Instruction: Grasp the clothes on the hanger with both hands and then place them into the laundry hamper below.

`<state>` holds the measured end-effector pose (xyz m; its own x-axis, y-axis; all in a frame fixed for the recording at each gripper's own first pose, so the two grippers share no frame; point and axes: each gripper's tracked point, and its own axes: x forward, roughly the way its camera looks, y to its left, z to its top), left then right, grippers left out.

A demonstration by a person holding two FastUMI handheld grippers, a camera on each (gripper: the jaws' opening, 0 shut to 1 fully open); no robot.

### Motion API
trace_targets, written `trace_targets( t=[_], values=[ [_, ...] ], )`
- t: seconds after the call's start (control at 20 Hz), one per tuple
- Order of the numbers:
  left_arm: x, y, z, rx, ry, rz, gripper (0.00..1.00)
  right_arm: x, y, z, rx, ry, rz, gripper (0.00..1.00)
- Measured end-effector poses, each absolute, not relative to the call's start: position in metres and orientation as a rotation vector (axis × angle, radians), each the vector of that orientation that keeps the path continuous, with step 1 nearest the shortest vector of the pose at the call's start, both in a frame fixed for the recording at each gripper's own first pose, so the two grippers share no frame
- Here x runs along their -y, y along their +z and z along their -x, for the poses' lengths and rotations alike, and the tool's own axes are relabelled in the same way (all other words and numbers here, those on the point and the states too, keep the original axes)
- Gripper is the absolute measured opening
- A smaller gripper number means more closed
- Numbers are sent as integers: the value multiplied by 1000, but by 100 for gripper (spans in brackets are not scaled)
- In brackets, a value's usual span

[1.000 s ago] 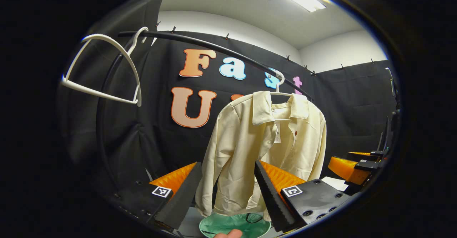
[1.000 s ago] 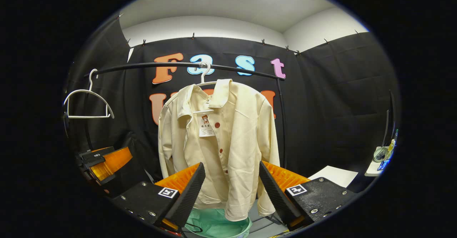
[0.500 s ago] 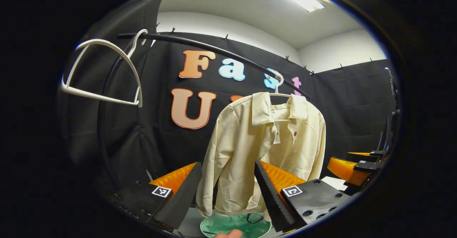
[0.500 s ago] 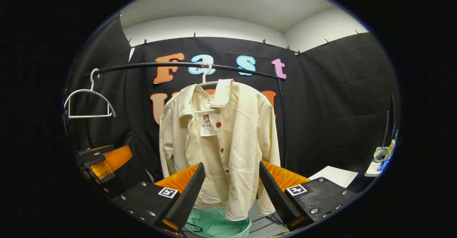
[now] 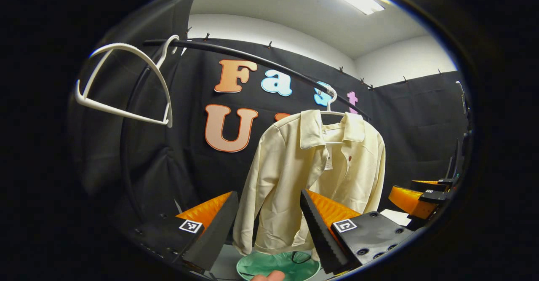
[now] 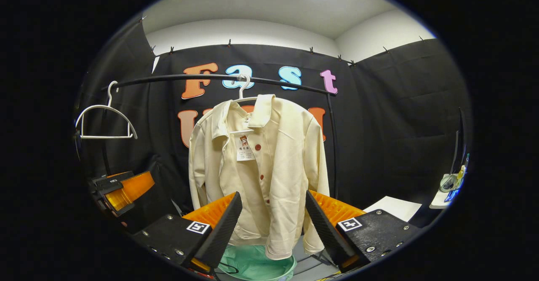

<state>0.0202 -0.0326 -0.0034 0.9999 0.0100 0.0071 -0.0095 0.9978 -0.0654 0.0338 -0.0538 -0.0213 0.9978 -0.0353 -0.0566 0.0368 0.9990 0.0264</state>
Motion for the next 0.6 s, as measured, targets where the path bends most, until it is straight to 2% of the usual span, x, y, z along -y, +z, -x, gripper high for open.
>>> trace_targets(
  t=[0.6],
  values=[
    [27, -1, -15, 13, 21, 69, 97, 52, -15, -29, -39, -35, -20, 94]
  ],
)
